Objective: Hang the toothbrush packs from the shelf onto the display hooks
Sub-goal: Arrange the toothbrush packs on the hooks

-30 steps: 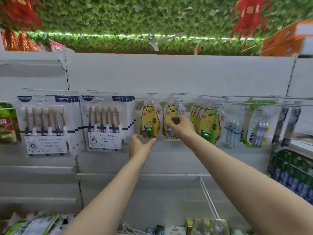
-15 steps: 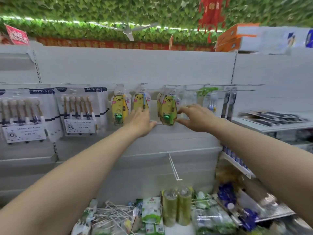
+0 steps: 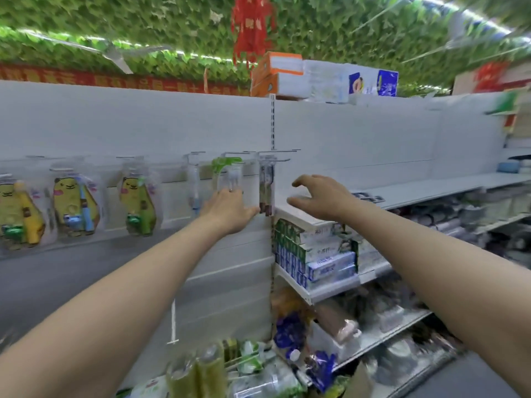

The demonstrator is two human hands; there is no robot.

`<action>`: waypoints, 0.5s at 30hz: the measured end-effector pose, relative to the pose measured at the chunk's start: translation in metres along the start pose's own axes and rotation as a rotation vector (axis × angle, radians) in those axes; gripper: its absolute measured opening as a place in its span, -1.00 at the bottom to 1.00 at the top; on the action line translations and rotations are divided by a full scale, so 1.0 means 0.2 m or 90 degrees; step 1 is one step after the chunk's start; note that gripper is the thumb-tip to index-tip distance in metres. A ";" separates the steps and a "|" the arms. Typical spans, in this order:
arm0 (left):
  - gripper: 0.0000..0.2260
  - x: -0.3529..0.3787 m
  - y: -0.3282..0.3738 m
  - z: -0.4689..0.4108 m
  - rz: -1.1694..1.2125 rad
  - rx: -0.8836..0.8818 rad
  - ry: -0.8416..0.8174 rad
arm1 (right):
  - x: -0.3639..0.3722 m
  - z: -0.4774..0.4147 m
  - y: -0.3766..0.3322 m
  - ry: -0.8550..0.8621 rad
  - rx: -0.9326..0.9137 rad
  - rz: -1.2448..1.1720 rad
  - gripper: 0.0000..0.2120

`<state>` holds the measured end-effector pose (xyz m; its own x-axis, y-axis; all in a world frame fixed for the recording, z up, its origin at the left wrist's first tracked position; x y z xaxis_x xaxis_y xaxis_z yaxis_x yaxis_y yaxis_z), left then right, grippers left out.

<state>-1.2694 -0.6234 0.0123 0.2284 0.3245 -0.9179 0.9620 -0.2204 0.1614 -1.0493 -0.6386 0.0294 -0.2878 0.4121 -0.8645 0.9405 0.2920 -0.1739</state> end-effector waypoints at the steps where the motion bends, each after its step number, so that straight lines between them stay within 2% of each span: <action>1: -0.38 0.04 0.10 -0.05 0.008 0.005 -0.005 | -0.03 -0.01 0.10 -0.003 0.009 0.004 -0.45; 6: -0.37 0.21 0.49 -0.29 0.009 0.049 0.016 | -0.10 -0.05 0.59 -0.008 0.036 0.030 -0.45; 11: -0.38 0.38 0.76 -0.52 0.022 0.075 -0.017 | -0.08 -0.13 1.00 -0.040 0.071 0.029 -0.44; 15: -0.39 0.49 0.93 -0.75 0.017 0.070 -0.016 | -0.07 -0.24 1.29 -0.024 0.095 0.013 -0.43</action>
<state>-1.0456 -0.4945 0.0066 0.2492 0.2938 -0.9228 0.9329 -0.3285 0.1473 -0.8107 -0.5269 0.0198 -0.2642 0.3838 -0.8848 0.9632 0.1512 -0.2220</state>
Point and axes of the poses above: each hand's wrist, its own z-axis away from the middle knuckle, its own x-axis out of the palm, y = z × x, the point moved 1 cm from there along -z, towards the middle knuckle, and after that the axes turned 4 degrees about -z, right-handed, at the moved point
